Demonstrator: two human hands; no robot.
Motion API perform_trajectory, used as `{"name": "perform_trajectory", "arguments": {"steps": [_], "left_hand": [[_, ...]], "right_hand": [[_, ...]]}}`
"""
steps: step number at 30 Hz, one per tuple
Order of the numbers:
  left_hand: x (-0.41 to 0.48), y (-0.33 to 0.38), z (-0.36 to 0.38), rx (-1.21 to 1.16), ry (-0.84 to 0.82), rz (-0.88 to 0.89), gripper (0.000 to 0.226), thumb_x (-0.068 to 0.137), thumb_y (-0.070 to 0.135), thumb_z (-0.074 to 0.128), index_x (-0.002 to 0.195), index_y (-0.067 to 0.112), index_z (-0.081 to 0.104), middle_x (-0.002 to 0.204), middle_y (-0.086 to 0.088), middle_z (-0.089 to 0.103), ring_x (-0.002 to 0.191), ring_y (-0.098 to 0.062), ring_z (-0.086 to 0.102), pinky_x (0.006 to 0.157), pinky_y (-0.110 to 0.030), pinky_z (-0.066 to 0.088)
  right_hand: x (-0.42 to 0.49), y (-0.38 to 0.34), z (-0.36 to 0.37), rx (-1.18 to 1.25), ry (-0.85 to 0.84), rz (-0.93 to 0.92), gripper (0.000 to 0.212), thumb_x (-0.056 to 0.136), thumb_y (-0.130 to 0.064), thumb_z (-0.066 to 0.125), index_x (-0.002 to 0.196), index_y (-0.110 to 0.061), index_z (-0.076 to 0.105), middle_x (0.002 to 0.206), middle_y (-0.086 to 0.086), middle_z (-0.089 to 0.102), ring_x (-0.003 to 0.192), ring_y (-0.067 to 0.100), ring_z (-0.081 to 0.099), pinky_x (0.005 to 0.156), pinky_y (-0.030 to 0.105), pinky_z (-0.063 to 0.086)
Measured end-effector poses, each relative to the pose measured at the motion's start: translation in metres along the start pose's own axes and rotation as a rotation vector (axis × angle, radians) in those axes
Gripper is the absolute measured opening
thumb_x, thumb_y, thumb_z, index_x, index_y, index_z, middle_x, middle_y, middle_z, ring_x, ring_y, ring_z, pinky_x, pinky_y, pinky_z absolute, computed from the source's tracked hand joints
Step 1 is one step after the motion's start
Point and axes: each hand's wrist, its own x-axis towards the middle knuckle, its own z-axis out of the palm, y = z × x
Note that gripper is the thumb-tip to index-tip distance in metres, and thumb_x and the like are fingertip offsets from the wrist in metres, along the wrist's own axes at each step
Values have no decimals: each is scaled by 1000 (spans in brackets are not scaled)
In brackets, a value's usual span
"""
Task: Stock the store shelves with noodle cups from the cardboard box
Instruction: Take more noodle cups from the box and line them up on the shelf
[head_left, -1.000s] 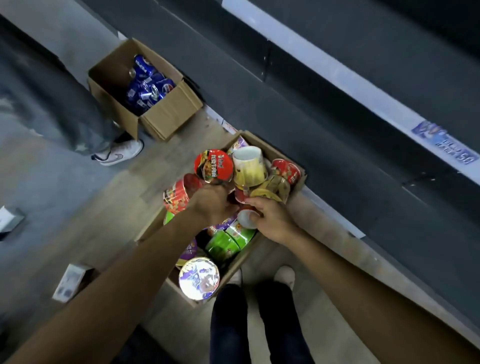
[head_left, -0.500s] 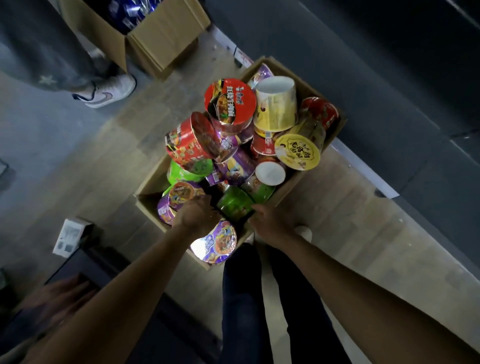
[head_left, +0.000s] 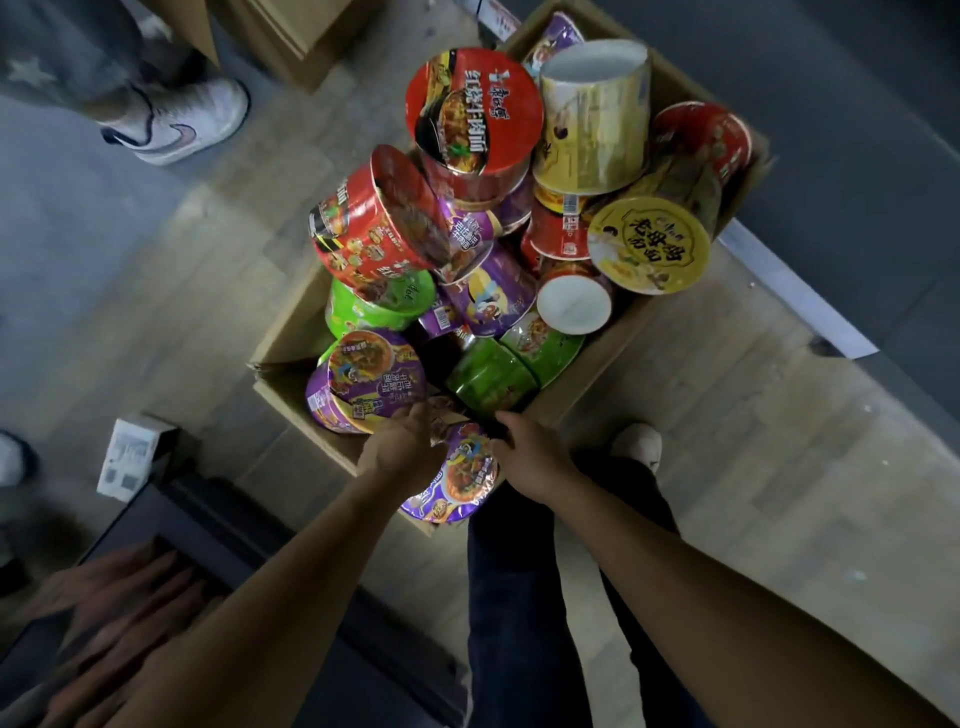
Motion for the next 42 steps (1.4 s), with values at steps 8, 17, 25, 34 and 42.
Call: {"name": "perform_trajectory", "arguments": {"steps": [8,17,25,34,42], "left_hand": [[9,4,5,-76,124,-34,33,96,23,49,125,8,47,114,-18,61,99,-34,59,68,-30,37],[0,17,-12,-154,151,-40,33,93,26,55,121,10,56,111,-16,65,98,-35,61,73,-34,46],[-4,54,-61,-272,220,-46,31,93,25,53,122,15,59,109,-16,66,96,-35,62,63,-27,35],[-11,96,-132,-261,320,59,30,98,30,46,114,11,63,109,-14,67,98,-33,62,68,-27,40],[-28,122,-189,-202,329,66,37,99,39,39,116,18,65,114,-15,66,101,-34,62,80,-30,49]], "right_hand": [[1,9,16,102,-93,66,54,95,-28,52,145,-13,35,143,10,46,132,25,42,108,34,35],[-7,7,0,219,7,110,45,89,-27,56,132,-16,51,129,8,59,117,24,55,99,38,46],[-21,-14,-56,358,193,-7,40,83,-18,63,122,-11,57,116,13,64,108,28,58,92,45,48],[-50,-46,-110,488,353,-264,55,68,-30,67,120,-15,57,118,7,60,109,21,58,90,46,52],[-104,-73,-162,73,422,-581,57,68,-32,67,122,-17,63,153,-9,23,132,4,25,106,16,21]]}}
